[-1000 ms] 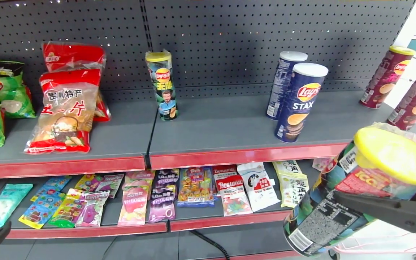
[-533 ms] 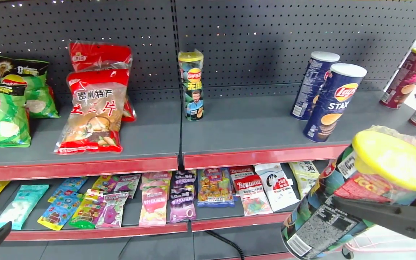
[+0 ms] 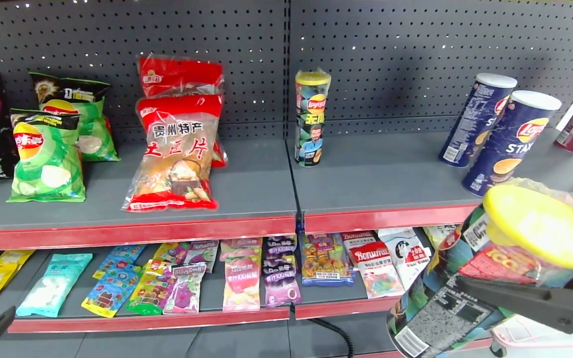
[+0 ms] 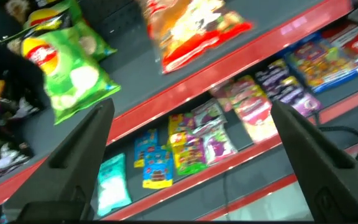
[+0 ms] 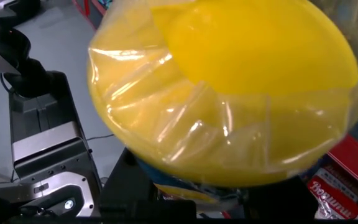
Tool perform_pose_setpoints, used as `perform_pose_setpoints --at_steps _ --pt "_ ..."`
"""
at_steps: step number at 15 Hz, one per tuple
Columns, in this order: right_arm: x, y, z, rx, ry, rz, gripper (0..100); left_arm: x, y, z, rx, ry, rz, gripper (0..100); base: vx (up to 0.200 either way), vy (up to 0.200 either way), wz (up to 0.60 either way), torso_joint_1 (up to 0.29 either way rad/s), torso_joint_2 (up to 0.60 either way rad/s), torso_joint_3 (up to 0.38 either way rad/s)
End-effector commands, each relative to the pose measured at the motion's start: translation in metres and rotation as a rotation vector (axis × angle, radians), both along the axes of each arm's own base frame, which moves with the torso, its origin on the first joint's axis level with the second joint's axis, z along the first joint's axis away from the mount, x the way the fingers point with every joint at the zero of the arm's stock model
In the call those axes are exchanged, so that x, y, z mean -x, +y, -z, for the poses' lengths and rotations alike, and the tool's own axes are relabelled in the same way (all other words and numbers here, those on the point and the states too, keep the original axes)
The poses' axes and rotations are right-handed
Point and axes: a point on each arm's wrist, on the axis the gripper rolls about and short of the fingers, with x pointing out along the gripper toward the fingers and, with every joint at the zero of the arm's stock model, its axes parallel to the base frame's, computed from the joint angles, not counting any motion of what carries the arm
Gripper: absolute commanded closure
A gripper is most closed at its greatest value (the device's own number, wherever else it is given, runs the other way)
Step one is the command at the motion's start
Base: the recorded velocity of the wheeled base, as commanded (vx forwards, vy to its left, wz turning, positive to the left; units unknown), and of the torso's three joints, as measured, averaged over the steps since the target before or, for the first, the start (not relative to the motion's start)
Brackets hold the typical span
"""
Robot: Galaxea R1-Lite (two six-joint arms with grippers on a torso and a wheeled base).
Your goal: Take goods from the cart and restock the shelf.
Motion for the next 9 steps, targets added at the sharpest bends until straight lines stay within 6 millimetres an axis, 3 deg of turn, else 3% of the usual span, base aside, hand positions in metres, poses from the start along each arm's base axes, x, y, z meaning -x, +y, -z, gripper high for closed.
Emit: perform_pose_setpoints --at_steps 1,9 --pt "0.0000 0.0001 0.0019 0.004 0.007 0.000 100 -0.0006 -0.0001 0.0012 -0.005 0.005 -0.001 0 0.000 0.000 0.00 0.000 0.00 0.000" --pt "-0.0006 0.0004 0.0027 0.007 0.010 0.001 100 -0.0018 -0.0003 0.0030 -0.008 0.016 -0.004 0 0.200 0.000 0.00 0.004 0.01 0.002"
